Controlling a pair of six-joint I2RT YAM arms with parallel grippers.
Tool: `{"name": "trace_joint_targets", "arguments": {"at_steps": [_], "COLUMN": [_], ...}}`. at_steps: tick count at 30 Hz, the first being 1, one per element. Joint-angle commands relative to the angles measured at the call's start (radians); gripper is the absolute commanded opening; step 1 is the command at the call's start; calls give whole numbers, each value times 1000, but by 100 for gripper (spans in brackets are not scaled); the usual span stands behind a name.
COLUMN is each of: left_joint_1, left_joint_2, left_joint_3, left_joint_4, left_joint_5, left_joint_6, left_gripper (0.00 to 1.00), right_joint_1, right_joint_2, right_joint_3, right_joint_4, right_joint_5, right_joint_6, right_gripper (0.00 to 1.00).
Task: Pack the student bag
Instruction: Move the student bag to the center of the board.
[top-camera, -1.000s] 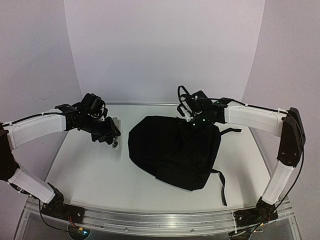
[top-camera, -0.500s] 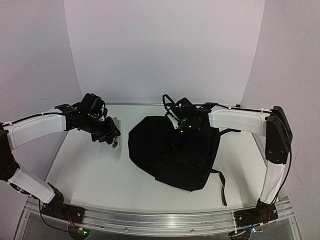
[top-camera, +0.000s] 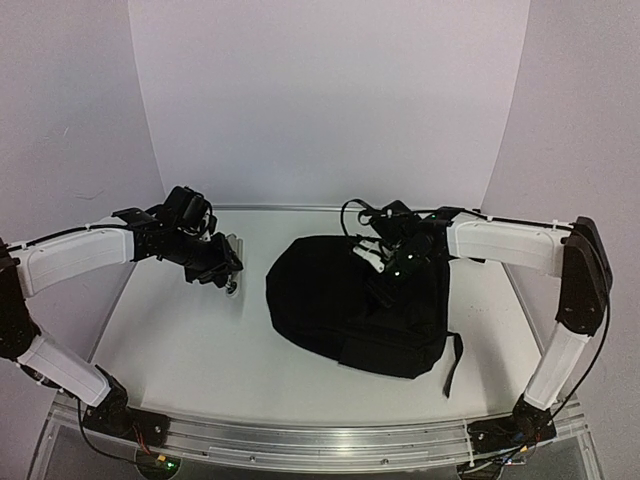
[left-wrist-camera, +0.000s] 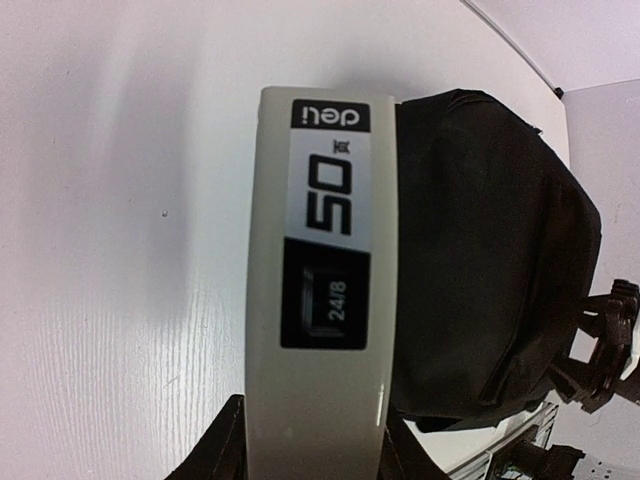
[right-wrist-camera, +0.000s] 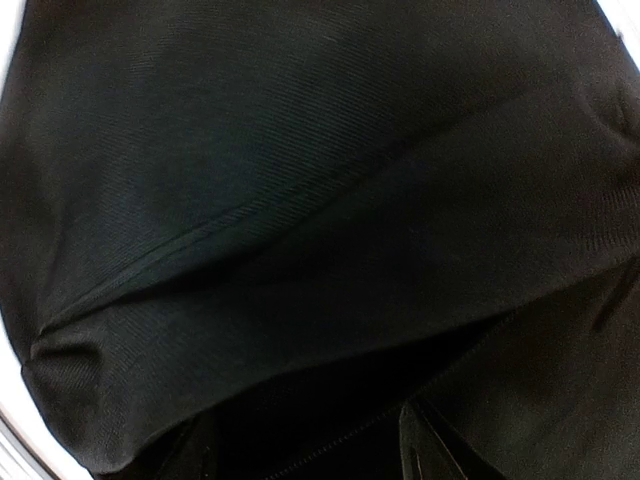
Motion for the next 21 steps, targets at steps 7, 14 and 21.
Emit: {"name": "trace_joint_targets", "arguments": {"at_steps": [7, 14, 21], "left_joint_1": [-4, -4, -4], "left_joint_2": [5, -24, -66], "left_joint_3": [70, 53, 25], "left_joint_4": [95, 87, 77], "left_joint_5": [11, -2, -22], "left_joint_6": [25, 25, 22], "left_gripper": [0, 0, 0], "right_joint_1": [-170, -170, -170], "right_joint_2": [52, 206, 273], "right_joint_3": [236, 349, 365], "right_joint_4": [-144, -143, -128], "right_joint_5": [-90, -227, -341], "right_joint_6": [-32, 33, 150], "right_gripper": [64, 67, 58]}}
